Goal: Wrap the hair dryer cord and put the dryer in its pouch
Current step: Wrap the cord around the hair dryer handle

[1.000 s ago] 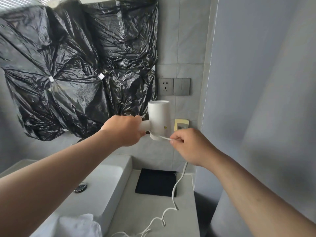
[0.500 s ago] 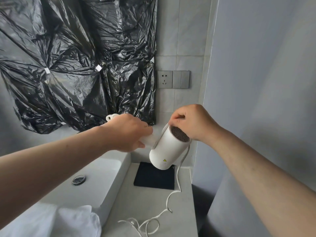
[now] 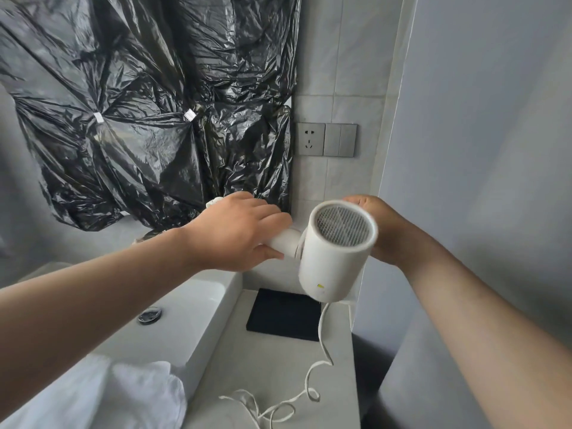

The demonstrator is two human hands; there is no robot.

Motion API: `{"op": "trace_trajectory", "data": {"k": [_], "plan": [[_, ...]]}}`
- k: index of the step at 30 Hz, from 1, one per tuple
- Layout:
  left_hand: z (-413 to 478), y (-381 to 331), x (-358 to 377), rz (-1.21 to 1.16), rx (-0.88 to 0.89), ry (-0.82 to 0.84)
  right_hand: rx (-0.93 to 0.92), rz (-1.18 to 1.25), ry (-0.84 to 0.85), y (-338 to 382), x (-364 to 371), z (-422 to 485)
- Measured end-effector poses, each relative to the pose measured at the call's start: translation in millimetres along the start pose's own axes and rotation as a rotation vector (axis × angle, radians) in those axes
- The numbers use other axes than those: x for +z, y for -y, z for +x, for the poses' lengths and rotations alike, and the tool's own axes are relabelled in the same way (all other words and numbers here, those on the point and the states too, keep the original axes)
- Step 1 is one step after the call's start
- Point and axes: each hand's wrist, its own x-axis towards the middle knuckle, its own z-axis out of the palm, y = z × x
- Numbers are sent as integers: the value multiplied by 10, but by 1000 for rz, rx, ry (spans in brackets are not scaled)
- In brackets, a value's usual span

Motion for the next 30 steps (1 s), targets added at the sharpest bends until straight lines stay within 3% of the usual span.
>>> {"op": "trace_trajectory", "data": {"k": [4,8,12,16,20,24,30], "plan": [[153,-88,-90,-104,-215,-32,15,379,92,-102,73,-19],[302,-178,-102,-268,-519,8,99,540,-61,-346,208,11],[399,-227,-25,-313,-679,66,230,641,-173,-486,371,22],[457,-223,75,-233,-789,157,146,123,-331,-531,573,-30],[485,-122,152,-145,-845,240,35,-415,-258,-466,629,-93],[428,-66,212,-24,-747,355,-91,-799,-206,-247,475,-91],[446,-121,276,6,-614,486,-137,-1058,-126,-109,386,-93]]}}
